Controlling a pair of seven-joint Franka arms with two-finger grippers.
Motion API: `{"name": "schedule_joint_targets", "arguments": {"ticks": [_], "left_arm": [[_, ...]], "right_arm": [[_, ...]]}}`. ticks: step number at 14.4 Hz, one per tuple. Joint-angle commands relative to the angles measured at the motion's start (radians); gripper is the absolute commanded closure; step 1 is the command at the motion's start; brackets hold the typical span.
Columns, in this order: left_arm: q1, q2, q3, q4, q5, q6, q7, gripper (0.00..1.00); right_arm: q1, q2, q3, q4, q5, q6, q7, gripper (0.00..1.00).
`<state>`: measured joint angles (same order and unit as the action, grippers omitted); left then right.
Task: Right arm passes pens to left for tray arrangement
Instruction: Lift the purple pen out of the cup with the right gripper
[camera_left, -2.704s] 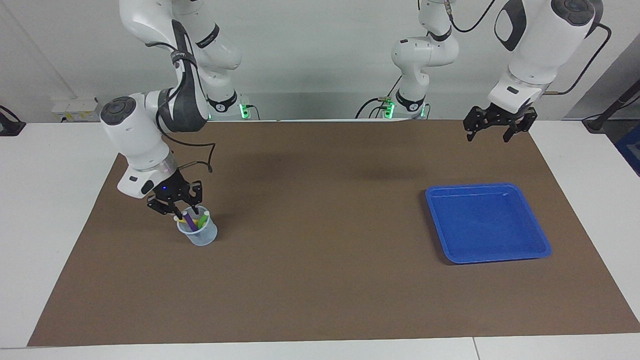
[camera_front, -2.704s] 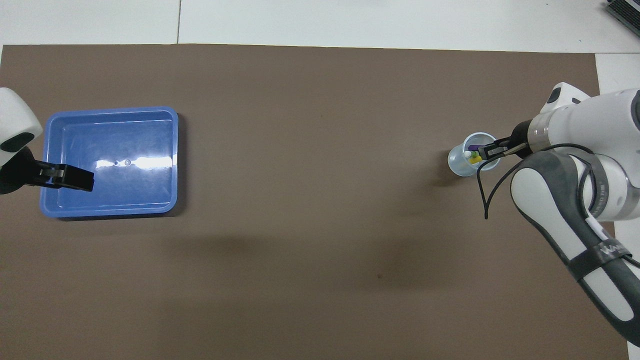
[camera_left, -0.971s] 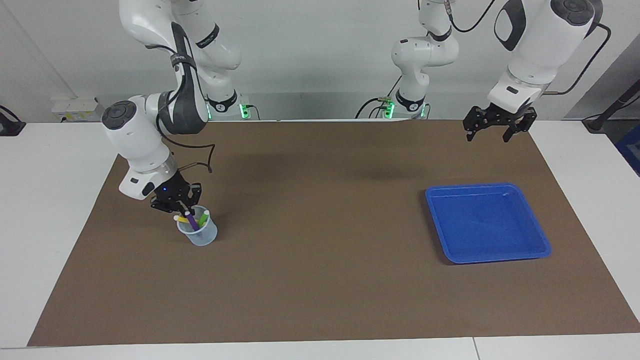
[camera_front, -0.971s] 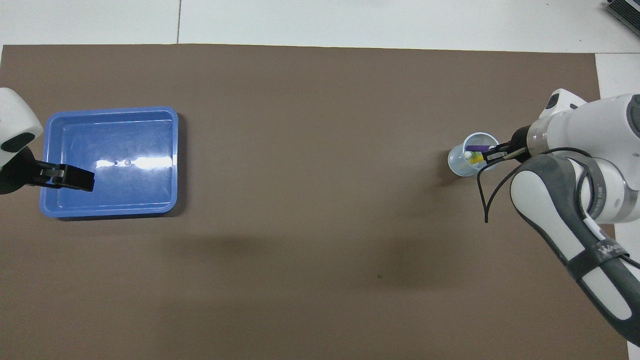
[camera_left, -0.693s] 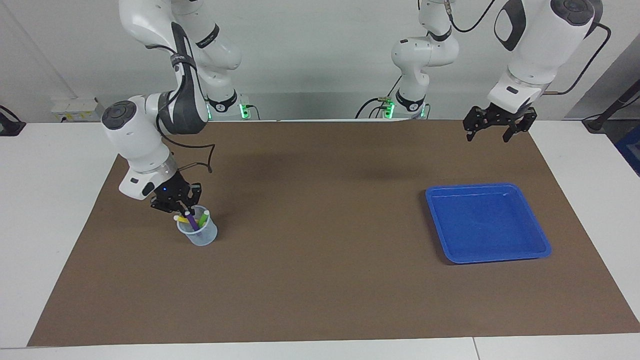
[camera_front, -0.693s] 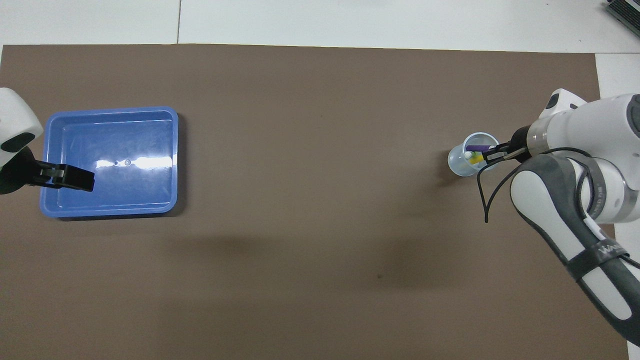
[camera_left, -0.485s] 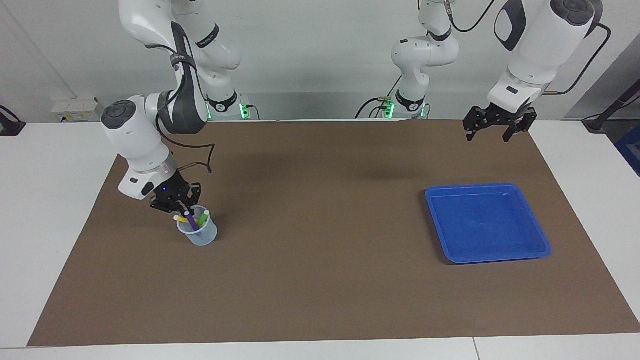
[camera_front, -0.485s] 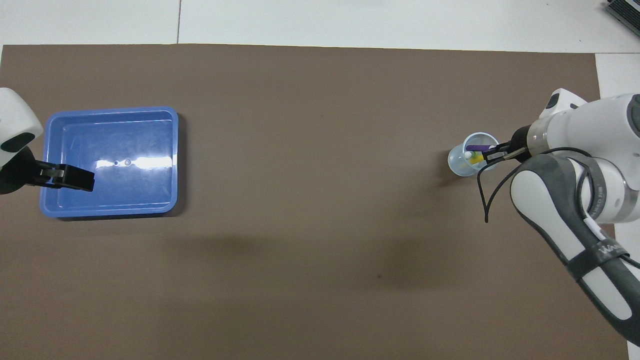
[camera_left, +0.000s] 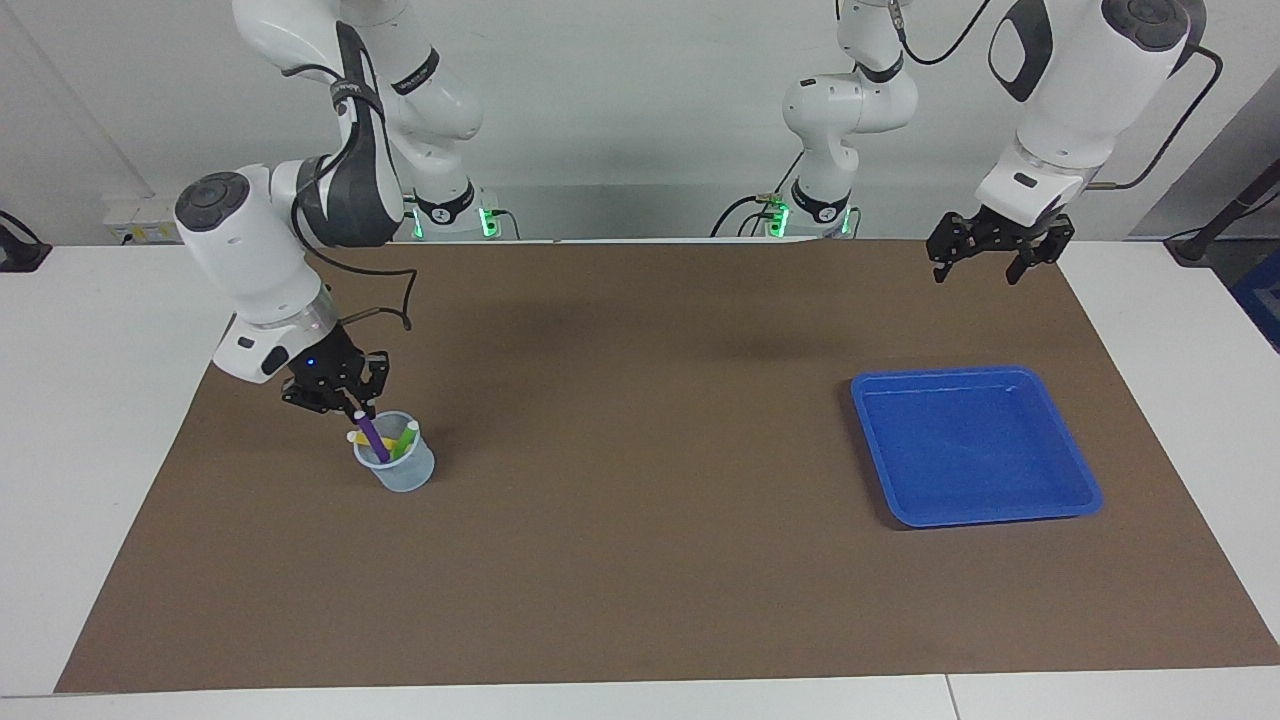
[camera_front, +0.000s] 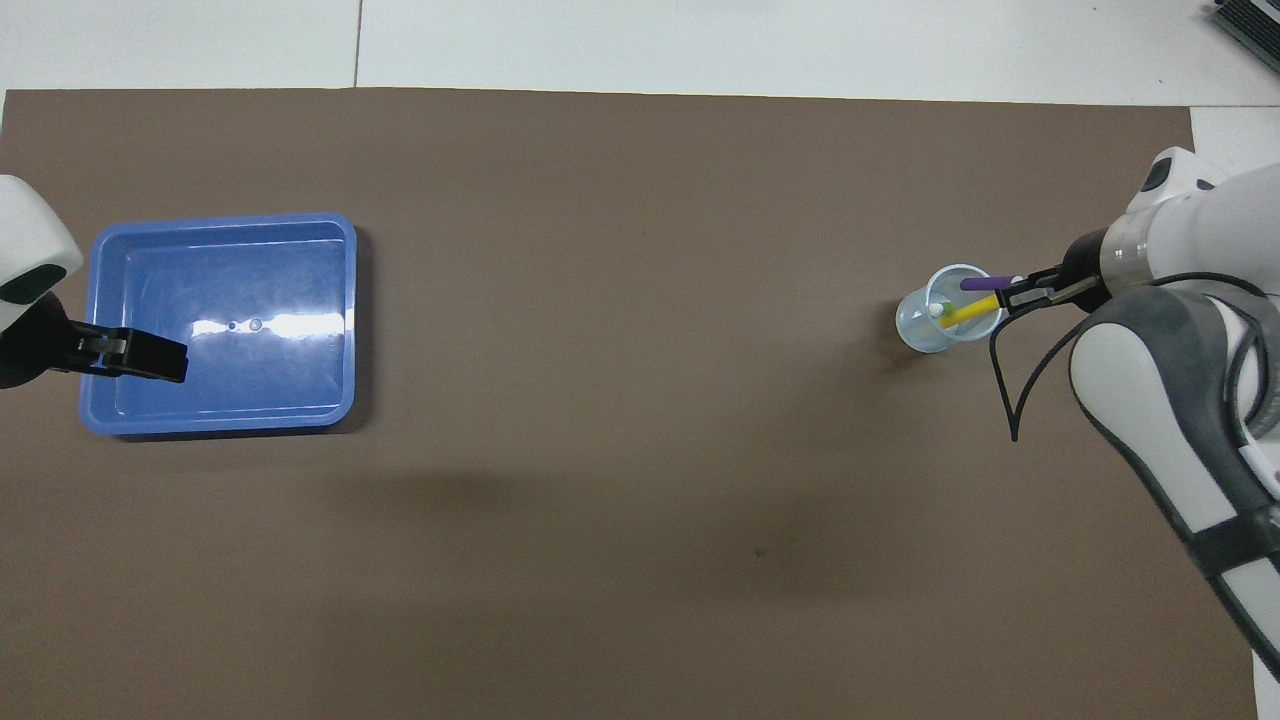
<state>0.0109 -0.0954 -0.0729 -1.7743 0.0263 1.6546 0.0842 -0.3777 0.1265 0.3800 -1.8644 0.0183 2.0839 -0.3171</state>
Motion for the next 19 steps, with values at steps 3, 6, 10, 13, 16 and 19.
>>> {"name": "schedule_joint_targets", "arguments": {"ticks": [3, 6, 10, 13, 16, 19], "left_arm": [[0.029, -0.024, 0.007, -0.016, -0.045, 0.037, 0.003, 0.09], [0.059, -0.027, 0.012, -0.019, -0.141, 0.028, -0.007, 0.00], [0.055, -0.030, 0.012, -0.025, -0.239, 0.021, -0.101, 0.00], [0.047, -0.041, 0.010, -0.043, -0.316, 0.016, -0.207, 0.00], [0.046, -0.064, 0.001, -0.092, -0.431, 0.028, -0.401, 0.02], [0.023, -0.069, -0.001, -0.119, -0.511, 0.057, -0.562, 0.04]], "right_arm": [[-0.015, -0.077, 0.010, 0.100, 0.025, -0.204, 0.021, 1.00], [-0.012, -0.079, 0.013, 0.183, 0.127, -0.309, 0.065, 1.00], [0.052, -0.082, 0.036, 0.191, 0.222, -0.286, 0.250, 1.00], [0.170, -0.079, 0.036, 0.185, 0.244, -0.184, 0.508, 1.00], [0.258, -0.068, 0.036, 0.179, 0.313, -0.078, 0.732, 1.00], [0.319, -0.057, 0.036, 0.171, 0.403, 0.005, 0.881, 1.00]]}}
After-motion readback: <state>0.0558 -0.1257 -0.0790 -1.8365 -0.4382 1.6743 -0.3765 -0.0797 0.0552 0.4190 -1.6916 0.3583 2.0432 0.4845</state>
